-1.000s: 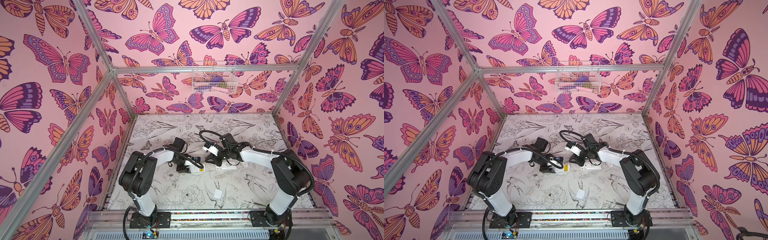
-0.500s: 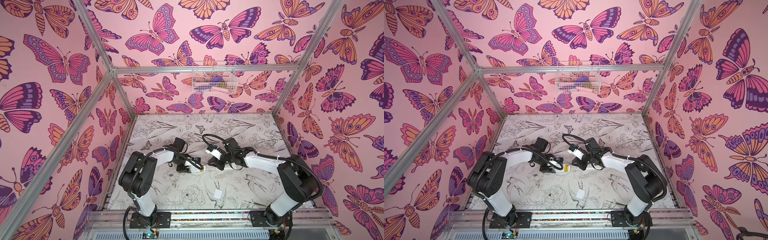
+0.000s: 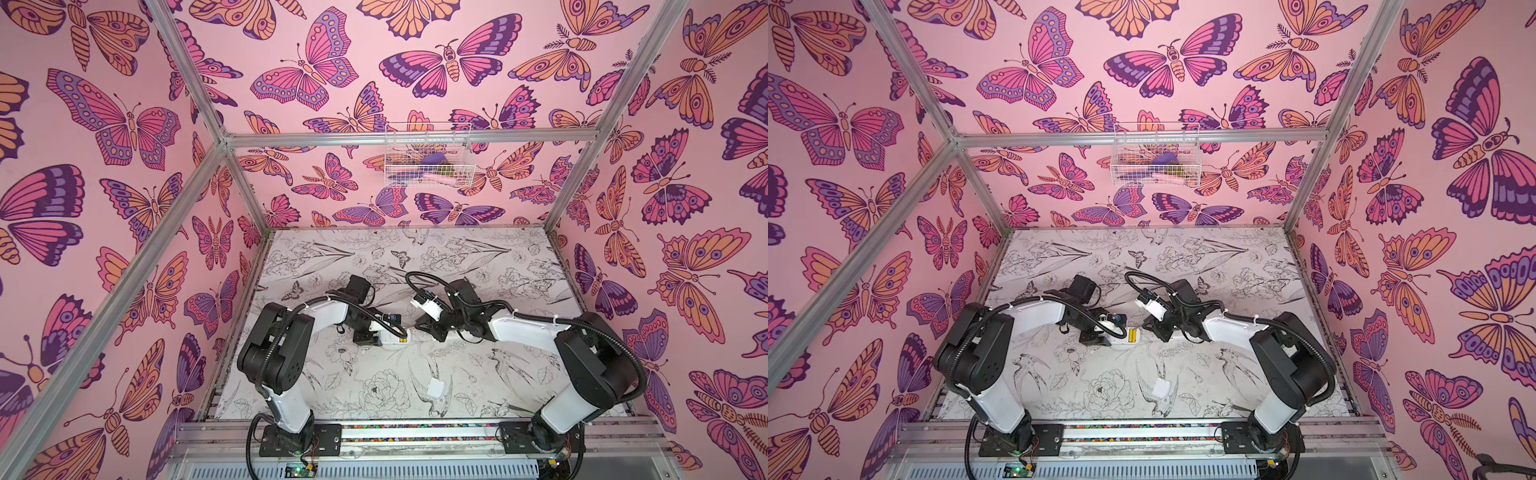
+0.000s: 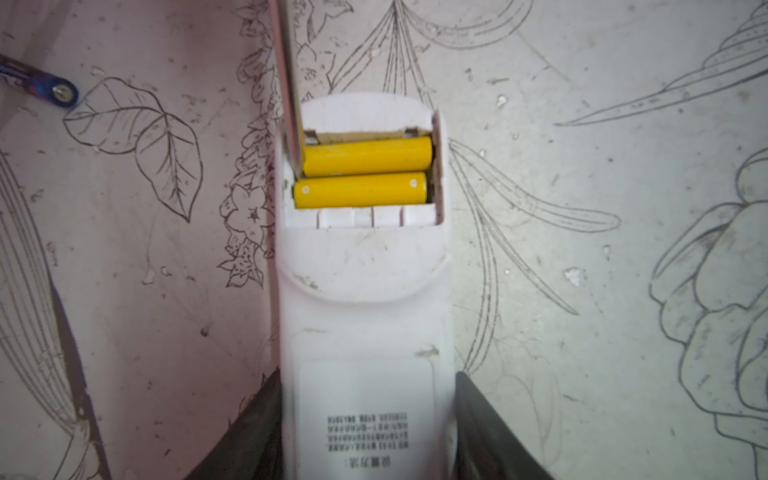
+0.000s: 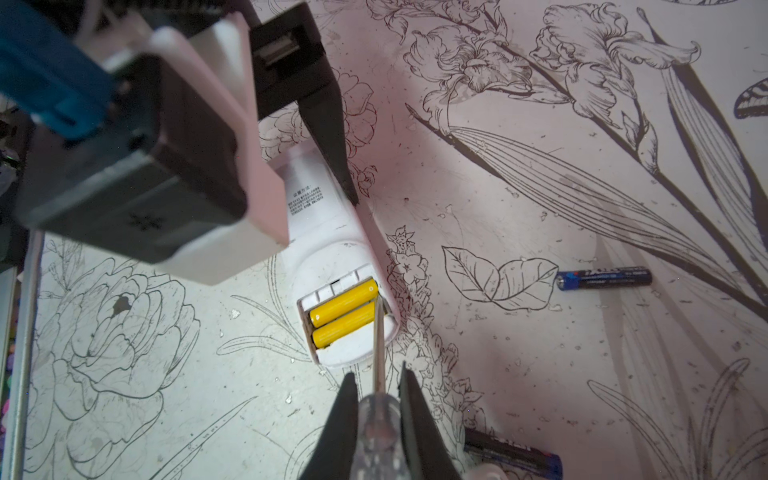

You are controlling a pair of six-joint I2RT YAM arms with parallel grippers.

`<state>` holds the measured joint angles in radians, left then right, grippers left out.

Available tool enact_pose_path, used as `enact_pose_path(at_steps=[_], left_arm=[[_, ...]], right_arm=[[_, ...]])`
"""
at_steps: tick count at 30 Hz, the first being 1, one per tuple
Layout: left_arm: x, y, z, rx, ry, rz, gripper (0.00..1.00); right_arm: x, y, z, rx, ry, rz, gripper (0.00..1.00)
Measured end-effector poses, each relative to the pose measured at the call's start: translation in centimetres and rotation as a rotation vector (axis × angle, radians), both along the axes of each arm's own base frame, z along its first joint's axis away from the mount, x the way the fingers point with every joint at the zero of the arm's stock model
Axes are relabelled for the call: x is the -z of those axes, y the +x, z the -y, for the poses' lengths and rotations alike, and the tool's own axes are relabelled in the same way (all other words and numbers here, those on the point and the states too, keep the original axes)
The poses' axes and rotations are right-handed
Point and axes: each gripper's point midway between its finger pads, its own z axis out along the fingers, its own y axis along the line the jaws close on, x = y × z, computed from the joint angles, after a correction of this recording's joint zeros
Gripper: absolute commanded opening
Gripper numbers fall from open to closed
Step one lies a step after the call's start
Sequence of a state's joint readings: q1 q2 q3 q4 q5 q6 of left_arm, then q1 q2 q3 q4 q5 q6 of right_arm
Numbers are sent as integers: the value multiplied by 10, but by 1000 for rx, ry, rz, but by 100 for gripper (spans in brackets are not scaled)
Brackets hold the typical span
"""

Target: Unload the batteries from the remote control

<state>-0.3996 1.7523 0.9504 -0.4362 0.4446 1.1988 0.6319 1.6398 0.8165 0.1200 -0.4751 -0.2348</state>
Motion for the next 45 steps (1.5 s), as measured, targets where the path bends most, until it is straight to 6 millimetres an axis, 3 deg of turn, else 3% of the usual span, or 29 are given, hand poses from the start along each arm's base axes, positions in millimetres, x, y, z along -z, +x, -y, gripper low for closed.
enact_pose_path(at_steps=[22,32,40,45], left_arm=[[0,0,-1,-3,5,-2,35],[0,0,-1,16,5,9,35],[-1,0,1,37,4,23,35],[-1,0,1,40,4,25,35]], right_arm=[[-2,-2,-5,-185,-57,125,0],[-5,6,-5,-215,-81,-70,0],[-12,-26,-4,-243,32,-326,0],[-16,-27,-6,-237,50,-366,0]])
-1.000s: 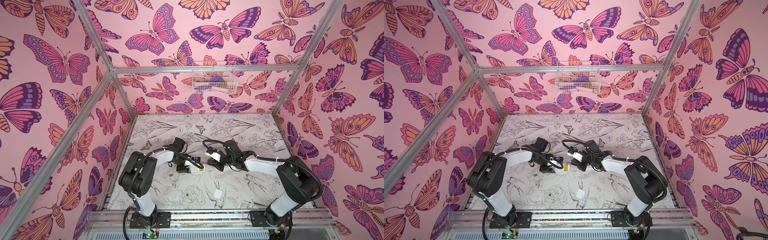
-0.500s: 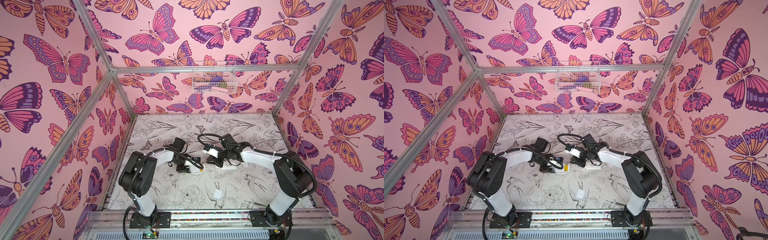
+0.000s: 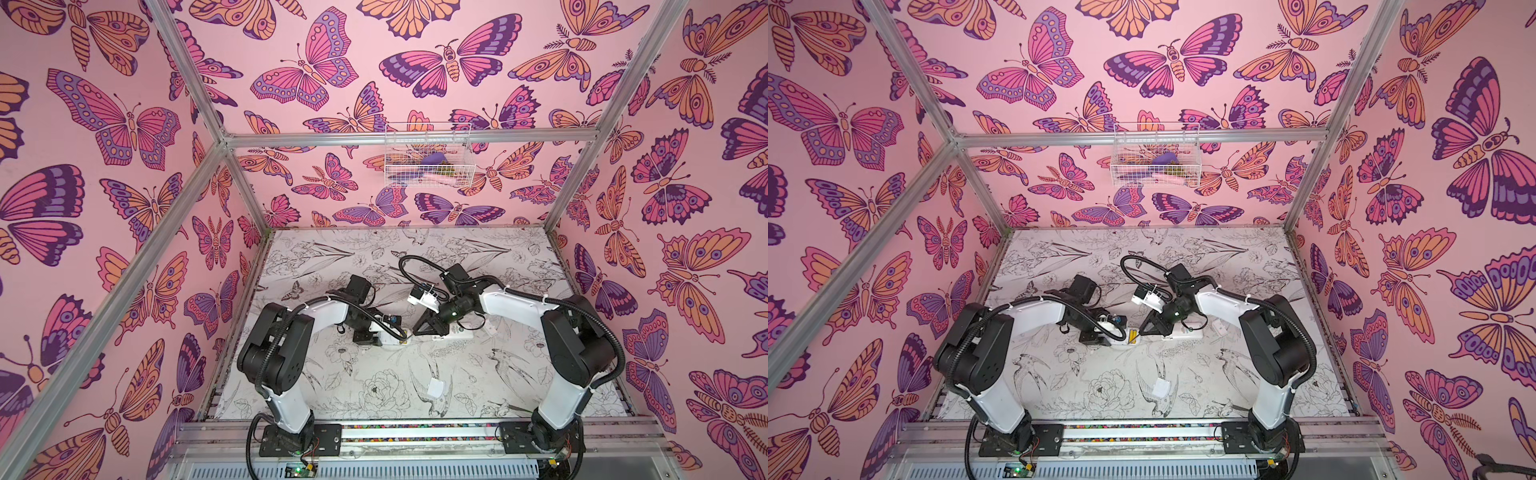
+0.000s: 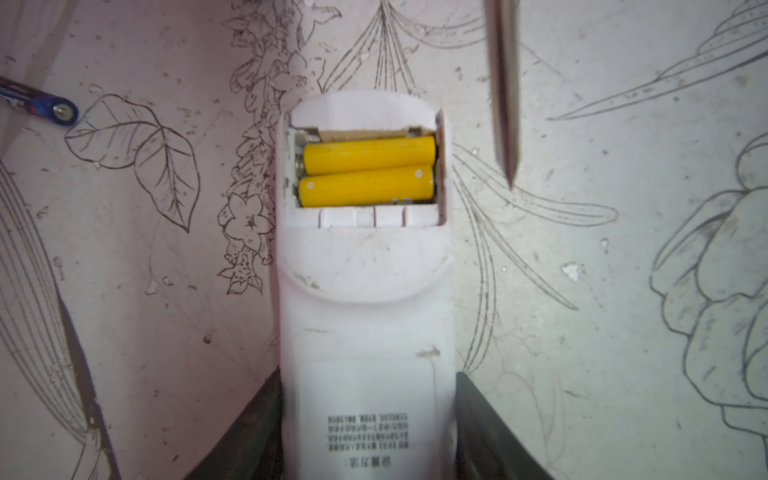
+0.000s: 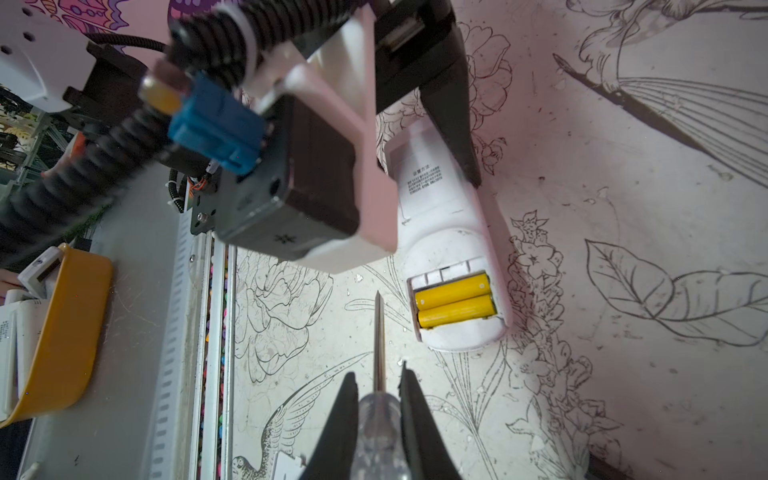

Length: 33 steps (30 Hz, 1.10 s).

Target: Unload the batteries from the remote control

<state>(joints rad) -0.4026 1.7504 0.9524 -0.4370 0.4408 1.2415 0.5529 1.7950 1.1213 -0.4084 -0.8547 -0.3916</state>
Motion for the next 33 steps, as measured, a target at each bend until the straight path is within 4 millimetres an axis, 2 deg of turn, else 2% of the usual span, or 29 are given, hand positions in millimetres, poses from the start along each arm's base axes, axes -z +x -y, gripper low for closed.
enact_pose_path(at_steps=[5,10,13,20,33], left_arm=[[0,0,1,2,0,2,35],[0,0,1,5,0,4,35],[0,0,1,5,0,4,35],[0,0,1,6,0,4,35],[0,0,1,7,0,5,35]], right_arm=[[6,7,8,46,-58,54,0],[-1,9,16,74,-83,118,0],[-2,12,14,77,-85,145,0],[-1,4,6,50,-85,148,0],[7,0,3,36,-100,137,0]])
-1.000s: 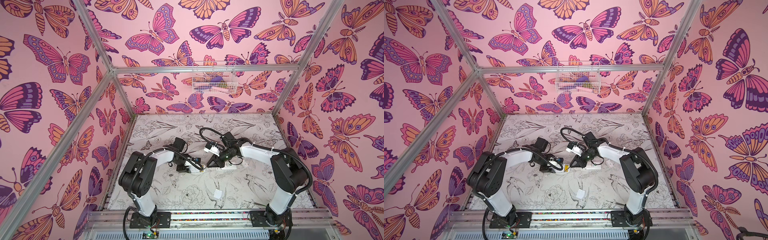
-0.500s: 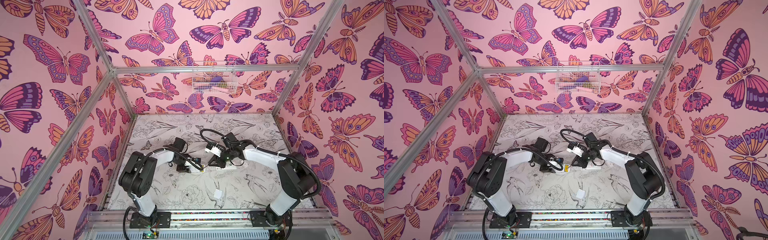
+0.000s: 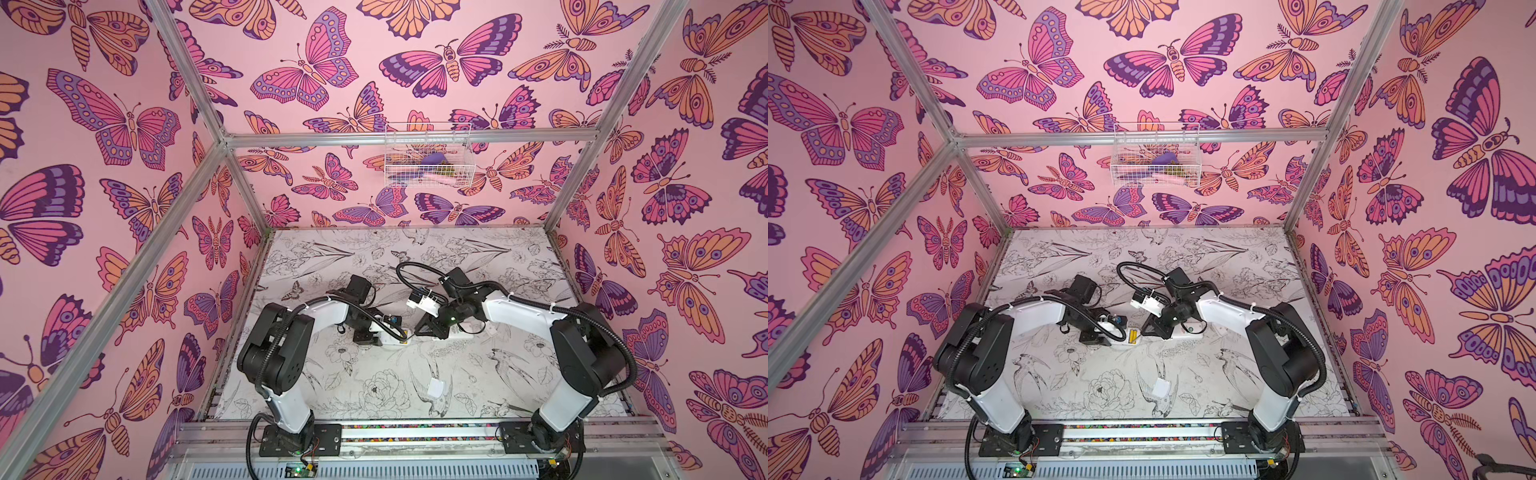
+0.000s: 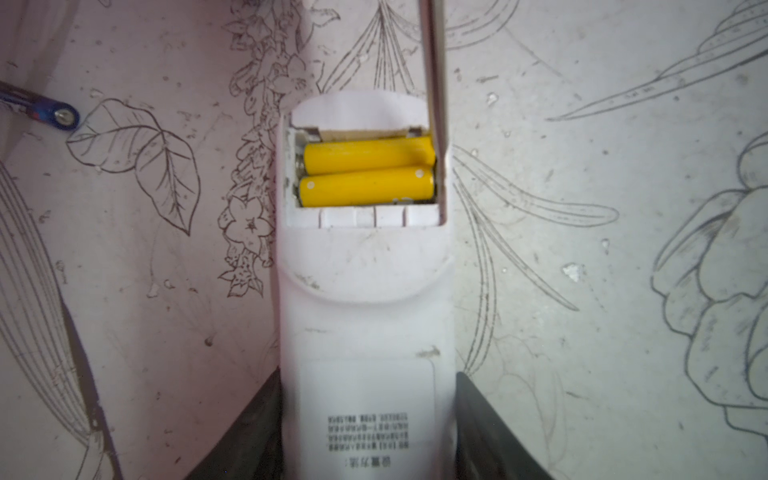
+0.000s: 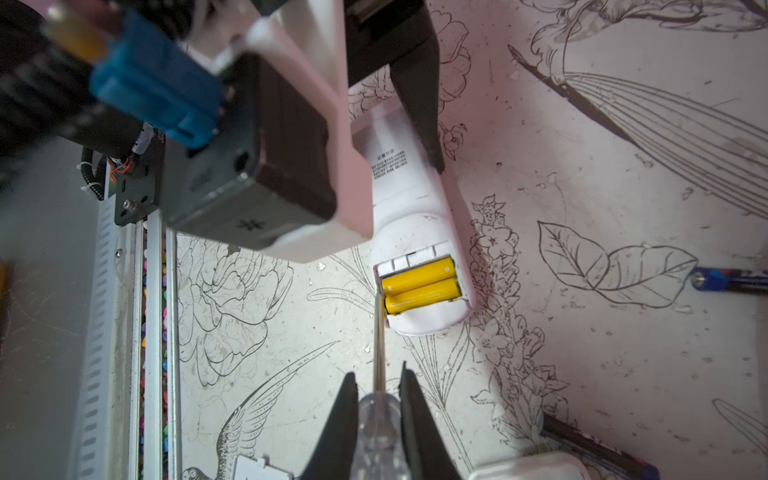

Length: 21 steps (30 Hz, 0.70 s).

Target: Unload the batteries from the remote control

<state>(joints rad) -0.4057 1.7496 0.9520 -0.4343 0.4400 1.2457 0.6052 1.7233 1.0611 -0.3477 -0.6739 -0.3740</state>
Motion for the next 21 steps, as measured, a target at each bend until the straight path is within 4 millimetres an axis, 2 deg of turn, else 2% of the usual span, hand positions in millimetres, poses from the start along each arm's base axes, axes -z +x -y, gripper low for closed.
enact_pose_path(at_steps=[10,15,21], left_arm=[[0,0,0,0,0,1,35],[0,0,0,0,0,1,35],[0,0,0,0,0,2,35]], right_arm=[[5,-4,-2,-10,-13,-1,0],[14,-7,-4,-8,-24,19,0],[11,-7,-4,-12,-13,20,0]])
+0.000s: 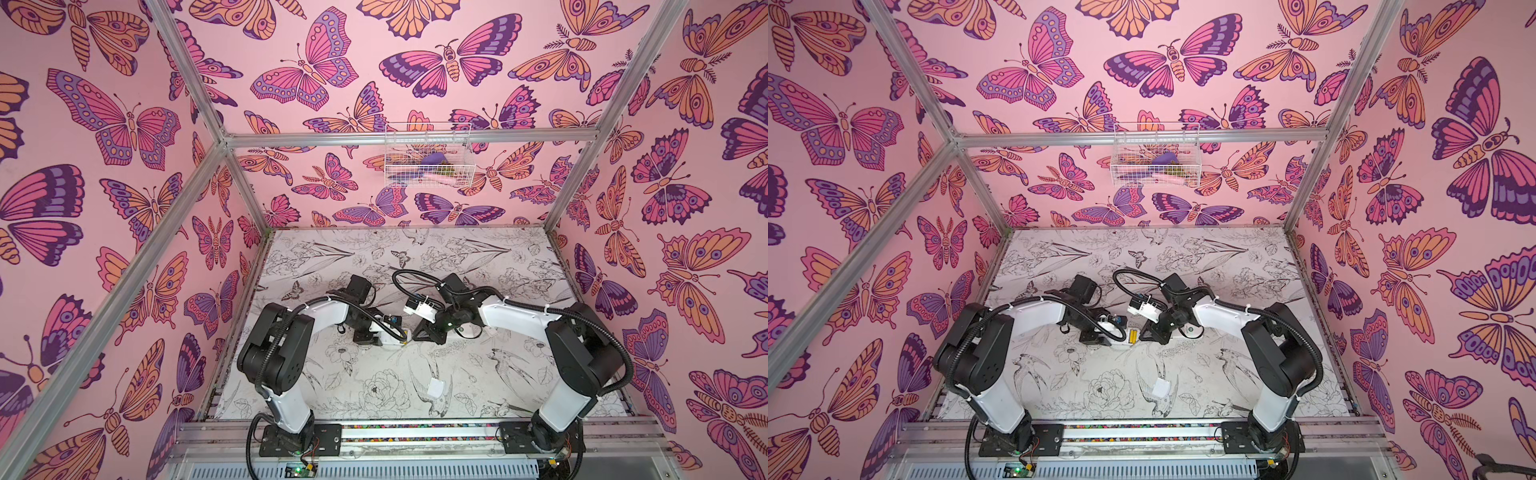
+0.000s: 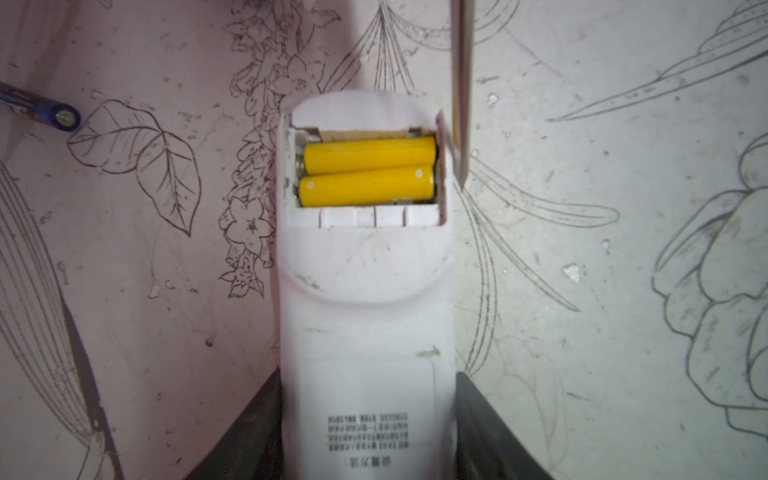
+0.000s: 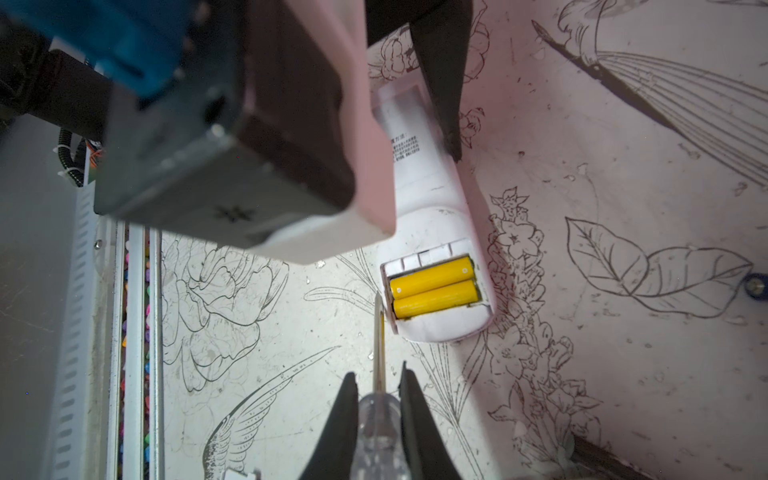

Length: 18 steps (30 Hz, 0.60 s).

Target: Unload the batteries from the remote control

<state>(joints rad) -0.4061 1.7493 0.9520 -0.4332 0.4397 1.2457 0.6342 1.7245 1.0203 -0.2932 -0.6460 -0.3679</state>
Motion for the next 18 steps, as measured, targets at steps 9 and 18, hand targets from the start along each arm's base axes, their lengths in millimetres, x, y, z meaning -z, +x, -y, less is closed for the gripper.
enact_pose_path(at_steps=[9,18], left_arm=[[0,0,0,0,0,1,35],[0,0,0,0,-1,3,35]], right_arm=[[-17,3,7,-5,-5,-19,0],[-18,3,0,-6,-1,0,0]])
